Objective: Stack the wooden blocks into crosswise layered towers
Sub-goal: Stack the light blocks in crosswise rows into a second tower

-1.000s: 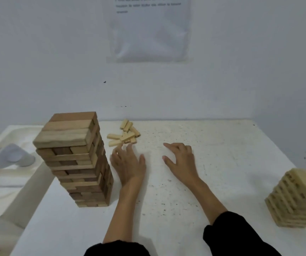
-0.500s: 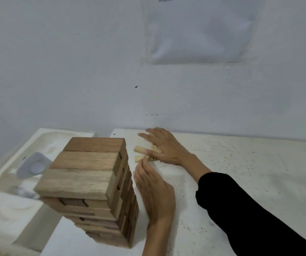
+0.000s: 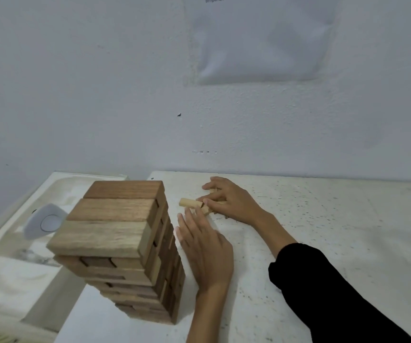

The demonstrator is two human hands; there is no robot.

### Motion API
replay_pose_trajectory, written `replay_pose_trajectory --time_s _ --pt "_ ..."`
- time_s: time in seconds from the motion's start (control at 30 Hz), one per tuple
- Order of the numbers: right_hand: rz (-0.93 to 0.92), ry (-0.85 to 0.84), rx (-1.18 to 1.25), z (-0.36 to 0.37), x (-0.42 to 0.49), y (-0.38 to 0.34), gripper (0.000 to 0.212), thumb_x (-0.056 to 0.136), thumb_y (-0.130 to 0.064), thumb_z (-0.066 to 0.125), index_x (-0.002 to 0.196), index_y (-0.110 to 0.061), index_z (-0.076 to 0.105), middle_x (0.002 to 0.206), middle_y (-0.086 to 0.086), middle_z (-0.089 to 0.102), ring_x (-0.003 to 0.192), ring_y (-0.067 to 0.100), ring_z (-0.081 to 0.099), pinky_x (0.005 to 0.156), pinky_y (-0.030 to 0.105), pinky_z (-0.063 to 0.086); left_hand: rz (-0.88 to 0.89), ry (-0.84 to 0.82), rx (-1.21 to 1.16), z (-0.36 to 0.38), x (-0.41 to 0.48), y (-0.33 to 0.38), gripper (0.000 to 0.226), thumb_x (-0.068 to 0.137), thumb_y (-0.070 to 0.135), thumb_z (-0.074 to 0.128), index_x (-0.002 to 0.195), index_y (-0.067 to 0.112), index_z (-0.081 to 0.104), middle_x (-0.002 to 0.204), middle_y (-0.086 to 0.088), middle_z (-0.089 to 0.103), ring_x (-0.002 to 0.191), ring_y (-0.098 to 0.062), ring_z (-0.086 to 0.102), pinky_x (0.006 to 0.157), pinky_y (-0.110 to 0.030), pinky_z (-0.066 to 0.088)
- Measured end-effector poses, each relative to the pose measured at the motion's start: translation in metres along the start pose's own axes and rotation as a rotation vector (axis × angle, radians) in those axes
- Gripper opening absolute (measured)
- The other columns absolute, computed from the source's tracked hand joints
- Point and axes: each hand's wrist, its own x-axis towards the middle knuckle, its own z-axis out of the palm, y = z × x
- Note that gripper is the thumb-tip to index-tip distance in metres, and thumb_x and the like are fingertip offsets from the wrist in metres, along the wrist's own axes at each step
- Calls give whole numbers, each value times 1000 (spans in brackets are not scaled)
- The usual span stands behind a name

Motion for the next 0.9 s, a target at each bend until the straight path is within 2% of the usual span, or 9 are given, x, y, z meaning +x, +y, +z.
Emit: replay_pose_trajectory --time_s 0.03,0.1,0.17,0.27,0.4,0.57,0.63,0.77,0.9 --pt "23 27 13 -1 -3 0 33 88 -47 55 117 -33 62 130 -20 53 129 -9 31 83 20 42 22 -12 34 1 0 -1 58 77 20 31 125 -5 51 127 -25 56 119 -42 53 106 -49 32" --pt "30 61 -7 -5 -11 0 31 90 -45 53 116 -32 64 130 -18 52 131 -7 29 84 20 35 43 -49 78 2 1 -1 57 79 23 32 124 -2 56 127 -23 58 119 -42 53 103 -47 24" --pt "19 74 -43 -10 -19 0 28 94 -41 50 113 -31 67 130 -18 51 132 -5 24 89 20 28 55 -71 89 2 2 0 55 83 28 32 123 1 59 128 -19 58 121 -40 52 106 -51 28" --pt "45 116 -74 -17 -33 2 28 95 -39 48 112 -31 68 131 -16 51 133 -1 25 91 19 27 62 -105 69 -1 7 2 53 87 31 31 123 6 61 128 -18 59 122 -39 52 97 -61 37" --pt "115 191 -99 -28 -55 9 28 95 -39 48 113 -31 68 131 -13 52 133 0 27 94 22 29 43 -115 82 -2 16 -1 56 89 36 29 126 8 59 131 -20 55 126 -43 46 97 -66 32" --pt "162 233 -133 -35 -91 15 28 96 -38 46 114 -33 67 132 -14 50 134 1 24 93 22 28 74 -118 167 3 18 -2 44 88 27 60 129 10 57 134 -19 53 124 -44 46 99 -67 28" --pt "173 252 -132 -36 -104 14 28 96 -37 47 114 -31 67 132 -13 50 132 -1 25 92 21 28 91 -132 141 1 17 -1 44 86 23 63 128 9 57 133 -19 54 120 -42 50 99 -66 28" --pt "186 332 -125 -39 -131 14 26 96 -33 49 112 -27 68 130 -8 54 132 4 27 96 18 24 177 -134 110 0 14 4 39 93 22 45 128 10 57 134 -19 52 118 -40 52 101 -64 28" --pt "216 409 -167 -40 -160 14 26 96 -30 49 112 -25 68 130 -4 56 134 13 30 105 25 26 211 -296 136 -6 0 21 48 100 31 29 148 23 27 155 -7 23 139 -27 24 111 -52 9"
